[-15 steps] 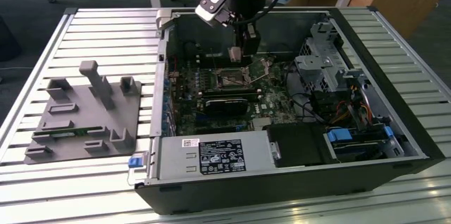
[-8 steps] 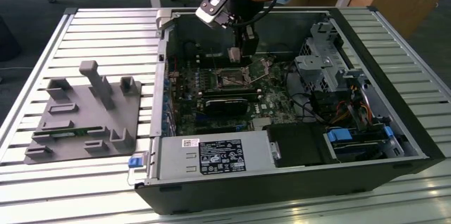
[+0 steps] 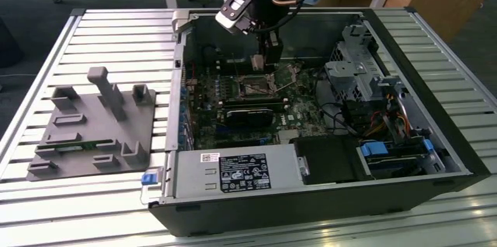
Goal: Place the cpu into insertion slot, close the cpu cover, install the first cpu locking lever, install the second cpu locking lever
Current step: 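Place the cpu into insertion slot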
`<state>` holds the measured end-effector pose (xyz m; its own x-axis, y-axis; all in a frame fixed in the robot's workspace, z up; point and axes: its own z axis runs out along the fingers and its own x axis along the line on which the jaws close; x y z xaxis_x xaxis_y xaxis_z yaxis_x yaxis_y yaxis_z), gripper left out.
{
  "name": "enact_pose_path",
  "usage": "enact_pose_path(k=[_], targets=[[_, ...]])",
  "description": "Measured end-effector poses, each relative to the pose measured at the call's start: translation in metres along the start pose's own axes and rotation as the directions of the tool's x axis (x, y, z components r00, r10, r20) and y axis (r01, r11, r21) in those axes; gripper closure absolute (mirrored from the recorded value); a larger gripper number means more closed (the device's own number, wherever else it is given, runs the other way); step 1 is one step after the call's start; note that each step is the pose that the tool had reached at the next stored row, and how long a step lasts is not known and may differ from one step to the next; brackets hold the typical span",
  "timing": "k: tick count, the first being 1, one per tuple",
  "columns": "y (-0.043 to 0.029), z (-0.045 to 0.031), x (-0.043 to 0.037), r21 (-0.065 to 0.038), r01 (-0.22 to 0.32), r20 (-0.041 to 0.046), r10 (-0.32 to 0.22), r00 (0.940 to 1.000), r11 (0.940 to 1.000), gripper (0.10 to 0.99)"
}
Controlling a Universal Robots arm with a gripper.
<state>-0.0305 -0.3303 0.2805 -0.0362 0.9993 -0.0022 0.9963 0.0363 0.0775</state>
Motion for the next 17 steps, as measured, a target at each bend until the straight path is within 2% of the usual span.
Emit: enact_pose_path(k=[17], targets=[[-0.0011,0.0175,0.0021,0.0,-0.001,0.0005,0.001,1.0,1.0,0.545]])
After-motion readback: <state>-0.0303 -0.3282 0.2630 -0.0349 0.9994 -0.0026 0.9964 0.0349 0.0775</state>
